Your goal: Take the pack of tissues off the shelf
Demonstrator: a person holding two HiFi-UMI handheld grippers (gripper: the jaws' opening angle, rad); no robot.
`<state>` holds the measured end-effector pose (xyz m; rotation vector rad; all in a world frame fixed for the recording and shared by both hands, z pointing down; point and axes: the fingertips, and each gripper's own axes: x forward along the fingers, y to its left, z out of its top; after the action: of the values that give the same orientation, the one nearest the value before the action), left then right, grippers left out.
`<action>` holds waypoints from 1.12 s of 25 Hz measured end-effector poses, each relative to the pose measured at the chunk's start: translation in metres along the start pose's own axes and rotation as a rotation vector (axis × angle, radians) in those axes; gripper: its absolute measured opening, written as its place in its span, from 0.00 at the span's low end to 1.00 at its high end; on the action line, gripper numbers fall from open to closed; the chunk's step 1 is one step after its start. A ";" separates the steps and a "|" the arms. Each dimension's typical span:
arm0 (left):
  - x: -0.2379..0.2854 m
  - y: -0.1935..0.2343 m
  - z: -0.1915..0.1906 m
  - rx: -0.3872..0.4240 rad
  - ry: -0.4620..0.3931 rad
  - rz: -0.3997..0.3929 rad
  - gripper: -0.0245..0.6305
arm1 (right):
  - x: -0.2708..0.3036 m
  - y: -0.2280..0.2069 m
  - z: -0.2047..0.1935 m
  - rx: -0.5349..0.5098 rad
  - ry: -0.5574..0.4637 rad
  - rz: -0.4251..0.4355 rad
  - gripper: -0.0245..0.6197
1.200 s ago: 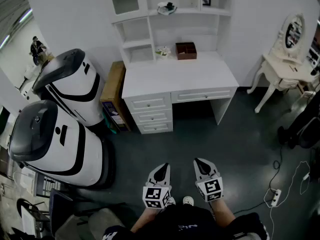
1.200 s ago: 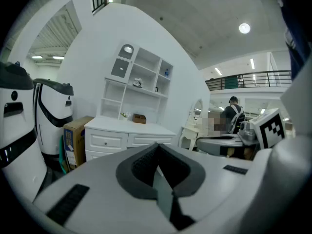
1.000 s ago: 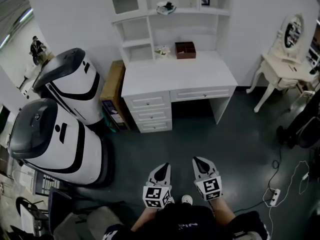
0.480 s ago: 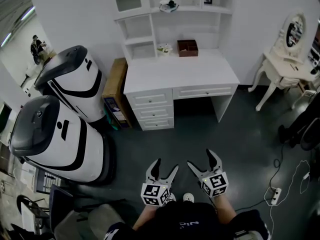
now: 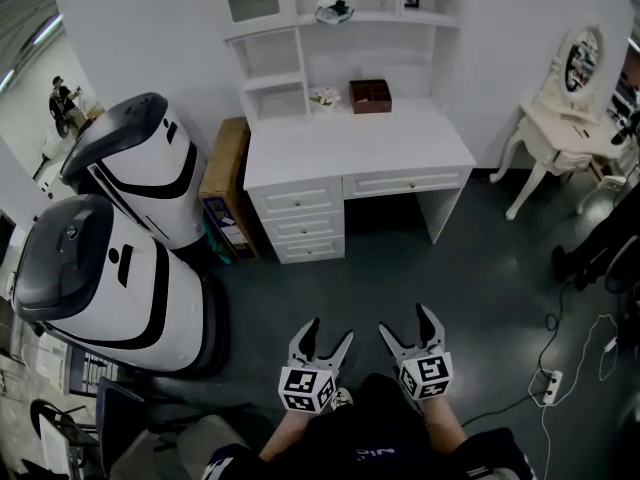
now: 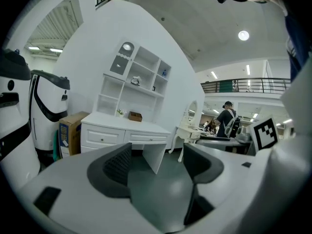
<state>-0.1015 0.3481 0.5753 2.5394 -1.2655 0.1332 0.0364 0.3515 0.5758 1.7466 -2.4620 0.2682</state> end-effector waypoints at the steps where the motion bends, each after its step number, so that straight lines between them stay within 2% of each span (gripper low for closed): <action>1: -0.001 0.000 -0.002 -0.013 0.003 -0.004 0.54 | -0.001 0.002 -0.004 0.009 0.007 -0.002 0.64; 5: 0.003 0.001 -0.006 -0.021 0.021 -0.014 0.54 | 0.004 0.005 -0.019 0.030 0.043 0.003 0.63; 9: 0.021 0.008 -0.001 -0.026 0.014 0.001 0.54 | 0.026 -0.009 -0.018 0.029 0.052 0.027 0.62; 15: 0.070 0.029 0.013 -0.023 0.010 0.078 0.54 | 0.080 -0.046 0.006 -0.034 0.039 0.082 0.61; 23: 0.160 0.042 0.053 -0.006 -0.035 0.154 0.54 | 0.166 -0.101 0.043 -0.141 0.024 0.198 0.60; 28: 0.201 0.046 0.064 -0.028 -0.058 0.210 0.54 | 0.200 -0.137 0.058 -0.168 0.014 0.243 0.61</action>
<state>-0.0185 0.1485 0.5675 2.3973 -1.5433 0.0862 0.0998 0.1104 0.5684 1.3790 -2.6011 0.0900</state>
